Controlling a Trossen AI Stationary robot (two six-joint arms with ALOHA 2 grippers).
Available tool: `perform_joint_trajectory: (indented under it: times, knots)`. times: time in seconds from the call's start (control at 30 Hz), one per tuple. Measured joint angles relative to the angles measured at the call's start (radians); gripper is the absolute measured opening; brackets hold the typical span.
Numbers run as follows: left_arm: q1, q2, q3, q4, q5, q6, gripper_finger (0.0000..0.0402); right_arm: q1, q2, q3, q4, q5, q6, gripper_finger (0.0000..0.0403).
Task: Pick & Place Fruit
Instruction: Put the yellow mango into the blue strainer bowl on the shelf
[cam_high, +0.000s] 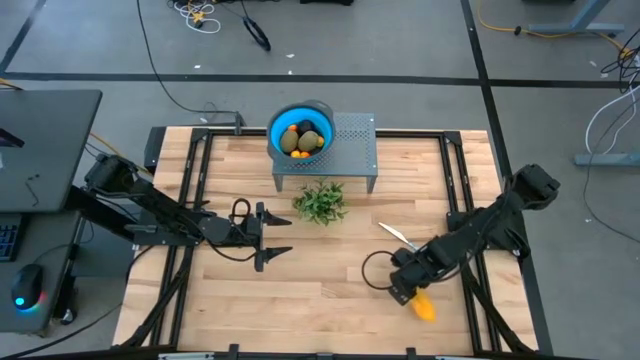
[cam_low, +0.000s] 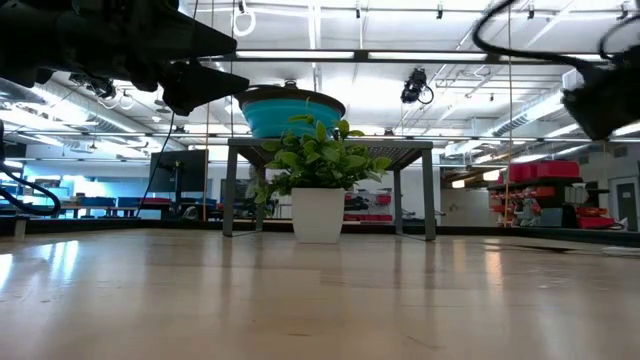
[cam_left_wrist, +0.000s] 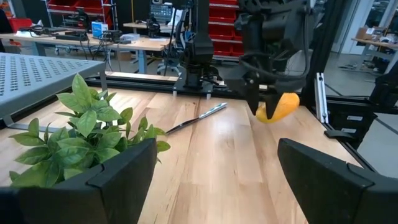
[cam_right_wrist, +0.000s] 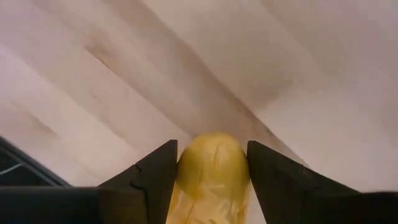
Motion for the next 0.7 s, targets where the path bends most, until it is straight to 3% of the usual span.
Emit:
perform_joint_trajectory:
  times: [0.3,0.7]
  knots:
    - [0.000,0.000,0.000,-0.007,0.000,0.000,0.0343,-0.077,0.000,0.099,-0.058,0.127,-0.179,0.0199]
    - [0.000,0.000,0.000,-0.015,0.000,-0.004,0.0343,-0.181,0.000,0.142,-0.026,0.427,-0.368,0.0199]
